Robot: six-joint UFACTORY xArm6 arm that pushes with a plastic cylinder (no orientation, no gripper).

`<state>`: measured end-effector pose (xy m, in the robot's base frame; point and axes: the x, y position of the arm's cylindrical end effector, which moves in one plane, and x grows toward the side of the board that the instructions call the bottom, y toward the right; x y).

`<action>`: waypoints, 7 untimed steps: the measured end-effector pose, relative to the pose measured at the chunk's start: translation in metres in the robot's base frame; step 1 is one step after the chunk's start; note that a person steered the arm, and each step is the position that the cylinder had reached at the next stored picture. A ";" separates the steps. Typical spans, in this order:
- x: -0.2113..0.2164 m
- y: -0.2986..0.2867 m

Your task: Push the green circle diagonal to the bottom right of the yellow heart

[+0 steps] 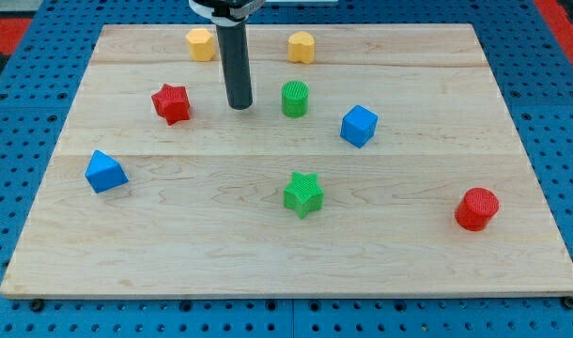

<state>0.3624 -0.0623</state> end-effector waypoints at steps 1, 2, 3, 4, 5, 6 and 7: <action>0.011 0.017; 0.012 0.035; 0.008 0.052; -0.002 0.074; -0.014 0.100; -0.027 0.117; -0.039 0.124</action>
<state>0.3238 0.0620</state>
